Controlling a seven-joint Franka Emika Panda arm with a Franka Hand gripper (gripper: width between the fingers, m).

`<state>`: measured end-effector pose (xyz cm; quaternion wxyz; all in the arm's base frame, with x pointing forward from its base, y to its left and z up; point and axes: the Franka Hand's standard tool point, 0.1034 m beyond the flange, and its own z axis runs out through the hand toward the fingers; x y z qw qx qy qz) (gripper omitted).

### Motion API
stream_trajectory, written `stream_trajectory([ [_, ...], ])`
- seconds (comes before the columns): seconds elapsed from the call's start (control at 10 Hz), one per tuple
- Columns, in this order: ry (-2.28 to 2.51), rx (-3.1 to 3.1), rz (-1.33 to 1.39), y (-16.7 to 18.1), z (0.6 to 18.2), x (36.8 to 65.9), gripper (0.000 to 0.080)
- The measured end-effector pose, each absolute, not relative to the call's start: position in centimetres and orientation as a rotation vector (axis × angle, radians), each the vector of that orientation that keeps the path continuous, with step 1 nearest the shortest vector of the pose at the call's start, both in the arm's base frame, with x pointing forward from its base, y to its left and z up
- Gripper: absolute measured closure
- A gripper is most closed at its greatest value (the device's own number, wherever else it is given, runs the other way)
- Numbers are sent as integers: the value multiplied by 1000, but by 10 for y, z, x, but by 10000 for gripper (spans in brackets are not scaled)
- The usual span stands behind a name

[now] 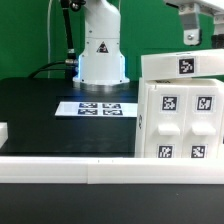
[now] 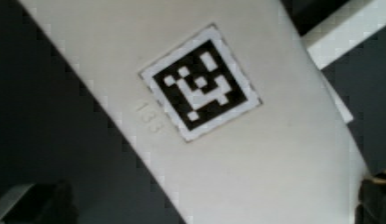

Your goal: Assemble cabinet

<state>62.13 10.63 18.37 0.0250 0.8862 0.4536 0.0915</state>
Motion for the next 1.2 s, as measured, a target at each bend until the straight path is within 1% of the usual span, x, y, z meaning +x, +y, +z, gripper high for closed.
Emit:
stream_trajectory([
  [0.2,1587,2630,240,104,177,618,2],
  [0.6,1822,2427,213,97,179,619,2],
  [0.9,1695,2524,222,95,176,616,2],
  [1.2,1694,2524,223,95,176,617,2],
])
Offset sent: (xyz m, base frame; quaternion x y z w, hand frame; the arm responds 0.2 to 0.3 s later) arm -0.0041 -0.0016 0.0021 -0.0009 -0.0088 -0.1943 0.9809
